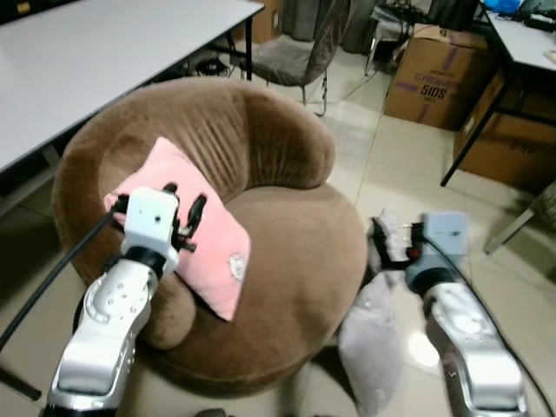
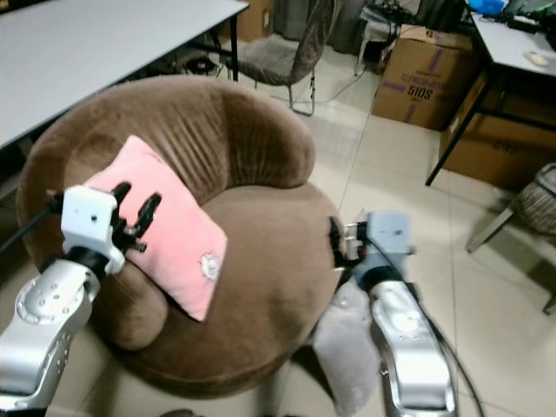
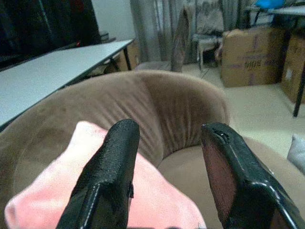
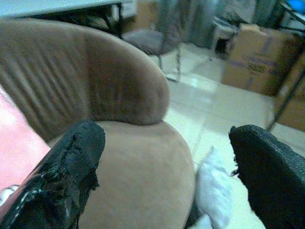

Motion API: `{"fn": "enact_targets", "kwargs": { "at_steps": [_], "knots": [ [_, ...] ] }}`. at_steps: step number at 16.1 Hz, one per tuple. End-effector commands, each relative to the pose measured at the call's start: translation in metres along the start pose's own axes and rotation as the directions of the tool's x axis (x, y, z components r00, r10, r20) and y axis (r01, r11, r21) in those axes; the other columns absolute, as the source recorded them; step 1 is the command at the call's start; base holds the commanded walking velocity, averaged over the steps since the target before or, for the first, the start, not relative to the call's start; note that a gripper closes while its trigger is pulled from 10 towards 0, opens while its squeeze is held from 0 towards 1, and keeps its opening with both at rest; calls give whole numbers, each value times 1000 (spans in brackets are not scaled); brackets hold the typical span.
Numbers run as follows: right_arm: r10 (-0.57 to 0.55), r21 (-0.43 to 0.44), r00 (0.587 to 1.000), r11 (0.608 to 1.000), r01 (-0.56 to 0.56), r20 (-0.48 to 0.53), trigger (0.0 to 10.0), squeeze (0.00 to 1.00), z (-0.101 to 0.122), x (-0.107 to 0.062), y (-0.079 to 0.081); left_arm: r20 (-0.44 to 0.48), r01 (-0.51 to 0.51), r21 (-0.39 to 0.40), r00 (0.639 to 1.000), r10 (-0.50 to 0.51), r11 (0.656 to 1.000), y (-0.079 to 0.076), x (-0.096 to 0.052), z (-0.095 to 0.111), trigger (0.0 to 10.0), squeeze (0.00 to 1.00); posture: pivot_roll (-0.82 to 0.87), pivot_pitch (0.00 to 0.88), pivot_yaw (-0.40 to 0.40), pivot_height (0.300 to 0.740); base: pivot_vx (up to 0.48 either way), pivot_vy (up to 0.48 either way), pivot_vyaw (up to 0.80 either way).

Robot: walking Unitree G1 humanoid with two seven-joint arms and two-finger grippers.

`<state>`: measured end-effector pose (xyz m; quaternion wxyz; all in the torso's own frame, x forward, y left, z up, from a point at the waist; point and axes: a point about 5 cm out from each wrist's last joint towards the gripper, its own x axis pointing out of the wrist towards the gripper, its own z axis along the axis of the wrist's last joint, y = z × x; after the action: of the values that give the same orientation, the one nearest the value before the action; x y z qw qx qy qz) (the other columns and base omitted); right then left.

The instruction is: Move the pillow to the sofa from floor

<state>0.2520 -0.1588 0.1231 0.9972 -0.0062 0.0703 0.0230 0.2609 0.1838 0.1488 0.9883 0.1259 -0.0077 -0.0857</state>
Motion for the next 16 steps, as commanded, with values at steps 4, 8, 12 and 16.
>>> {"fn": "enact_targets", "kwargs": {
  "at_steps": [4, 8, 12, 16],
  "knots": [
    [-54, 42, 999, 998, 53, 9, 10000, 0, 2, -1, -6, -6, 18, -7, 1000, -18, 1000, -14, 3, -7, 10000, 0, 48, 0, -35, 740, 0, -120, -400],
    [-77, 19, 997, 997, 77, -17, 10000, 0, 1, 1, -8, -39, -27, -53, 999, 25, 998, -17, 2, -15, 10000, 0, 56, 0, -61, 740, 0, 0, -800],
    [-122, -25, 992, 992, 122, -29, 10000, 0, 0, 6, -23, -53, -50, -54, 997, 48, 997, -14, 3, -18, 10000, 0, 49, 0, -59, 740, 0, 0, -800],
    [-116, -32, 993, 993, 115, -31, 10000, 0, 0, 4, -22, -28, -45, -10, 999, 45, 999, -12, 6, -17, 10000, 0, 39, 0, -48, 740, 0, 0, -800]
  ]
}}
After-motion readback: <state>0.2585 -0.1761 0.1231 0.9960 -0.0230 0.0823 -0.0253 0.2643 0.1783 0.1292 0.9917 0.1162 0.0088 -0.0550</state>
